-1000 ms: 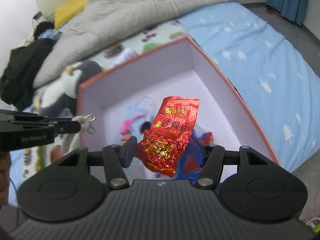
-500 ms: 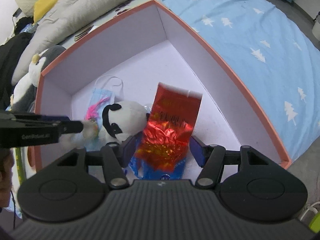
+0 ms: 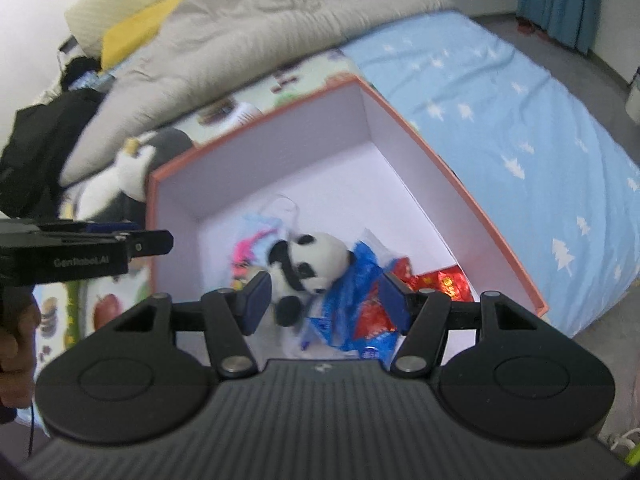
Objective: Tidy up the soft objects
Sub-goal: 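Open both tools to drop the tea packet and hair tie into the box, then move both tools back toward the penguin plush and tissues on the bed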
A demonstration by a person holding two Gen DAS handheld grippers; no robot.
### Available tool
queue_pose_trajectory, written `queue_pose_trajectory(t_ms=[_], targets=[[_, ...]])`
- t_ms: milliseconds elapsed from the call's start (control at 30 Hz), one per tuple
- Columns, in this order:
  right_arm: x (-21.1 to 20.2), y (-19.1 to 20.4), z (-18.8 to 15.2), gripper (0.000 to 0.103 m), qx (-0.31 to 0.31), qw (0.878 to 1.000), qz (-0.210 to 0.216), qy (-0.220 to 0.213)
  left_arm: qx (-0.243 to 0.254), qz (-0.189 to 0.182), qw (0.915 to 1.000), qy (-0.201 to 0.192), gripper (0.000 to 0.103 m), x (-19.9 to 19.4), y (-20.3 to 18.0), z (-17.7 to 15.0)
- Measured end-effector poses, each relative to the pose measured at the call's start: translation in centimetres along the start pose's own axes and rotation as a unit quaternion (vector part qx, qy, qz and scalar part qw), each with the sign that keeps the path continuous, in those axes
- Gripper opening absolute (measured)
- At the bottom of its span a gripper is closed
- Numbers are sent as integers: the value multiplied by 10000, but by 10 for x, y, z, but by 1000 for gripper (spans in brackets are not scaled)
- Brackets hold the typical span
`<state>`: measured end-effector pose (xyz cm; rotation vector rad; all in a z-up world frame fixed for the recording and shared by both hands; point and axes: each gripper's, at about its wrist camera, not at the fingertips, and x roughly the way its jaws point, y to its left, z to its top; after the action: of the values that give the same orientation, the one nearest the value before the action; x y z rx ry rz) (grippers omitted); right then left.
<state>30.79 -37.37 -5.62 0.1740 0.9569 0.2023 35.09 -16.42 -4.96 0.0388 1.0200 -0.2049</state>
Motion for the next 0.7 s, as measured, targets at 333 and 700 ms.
queue_pose_trajectory(t_ms=[333,700], targets=[[-51,63,-16,62,-352,9971,372,-565,-275,187,9977,-583,48,-86,33,-50],[-59,133,-79,62,-916,9891,761,-865,-530,694,9914,-977,48,-121,82,-151]])
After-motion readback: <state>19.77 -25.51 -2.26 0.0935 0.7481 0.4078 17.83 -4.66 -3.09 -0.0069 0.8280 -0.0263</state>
